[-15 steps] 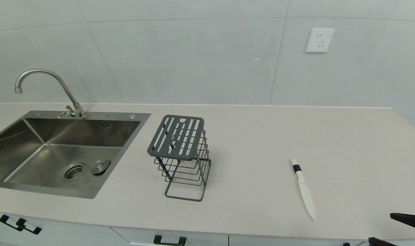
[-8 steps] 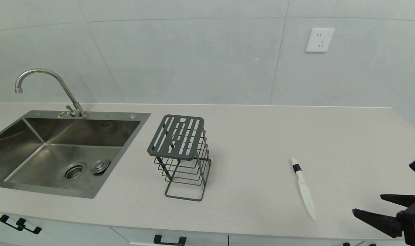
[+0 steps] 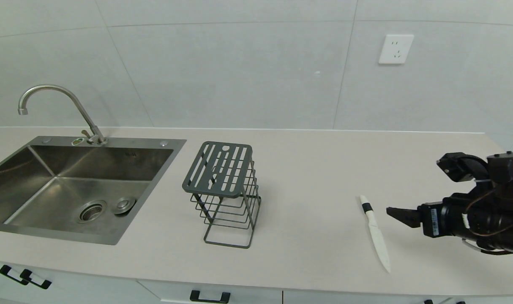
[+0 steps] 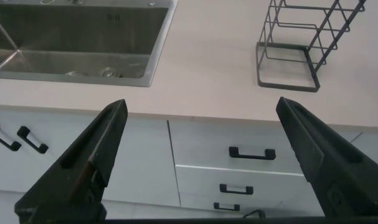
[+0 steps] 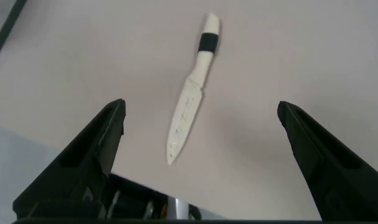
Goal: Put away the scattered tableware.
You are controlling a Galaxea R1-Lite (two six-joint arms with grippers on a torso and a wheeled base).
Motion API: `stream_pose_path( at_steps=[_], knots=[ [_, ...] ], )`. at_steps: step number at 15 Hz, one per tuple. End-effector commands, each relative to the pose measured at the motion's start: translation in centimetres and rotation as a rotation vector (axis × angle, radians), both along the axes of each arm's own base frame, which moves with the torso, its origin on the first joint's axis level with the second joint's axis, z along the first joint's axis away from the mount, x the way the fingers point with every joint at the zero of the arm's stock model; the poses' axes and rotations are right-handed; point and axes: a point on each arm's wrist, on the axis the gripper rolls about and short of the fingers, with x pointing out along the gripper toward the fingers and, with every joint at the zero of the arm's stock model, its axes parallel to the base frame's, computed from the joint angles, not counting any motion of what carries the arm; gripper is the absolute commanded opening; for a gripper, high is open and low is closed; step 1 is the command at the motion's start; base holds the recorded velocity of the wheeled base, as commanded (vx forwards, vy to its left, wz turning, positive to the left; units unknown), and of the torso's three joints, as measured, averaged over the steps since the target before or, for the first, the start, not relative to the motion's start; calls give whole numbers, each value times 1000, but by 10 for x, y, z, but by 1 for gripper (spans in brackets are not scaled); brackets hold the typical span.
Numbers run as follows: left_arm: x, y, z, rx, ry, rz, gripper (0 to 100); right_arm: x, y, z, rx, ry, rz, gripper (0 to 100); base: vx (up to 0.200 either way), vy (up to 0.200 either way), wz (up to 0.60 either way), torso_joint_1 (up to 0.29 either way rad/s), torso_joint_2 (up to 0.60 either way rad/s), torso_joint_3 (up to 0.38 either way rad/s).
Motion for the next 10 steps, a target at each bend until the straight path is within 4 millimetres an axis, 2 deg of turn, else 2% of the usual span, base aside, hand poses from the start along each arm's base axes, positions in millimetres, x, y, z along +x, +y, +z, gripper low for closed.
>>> stream_pose_path(
  at_steps=[1,4,8,10],
  knots=[
    [0,0,0,0,1,0,100,15,26,-5,4,41,16,100,0,0,0,0,0,0],
    [0,0,0,0,1,0,100,24,32,-23,-94,118,-70,100,0,0,0,0,0,0],
    [1,0,0,0,7,0,100,28,33,-35,-114,160,-88,100,0,0,0,0,0,0],
    [1,0,0,0,9,-1,100,37,36,-42,-133,164,-106,100,0,0,0,0,0,0]
  ],
)
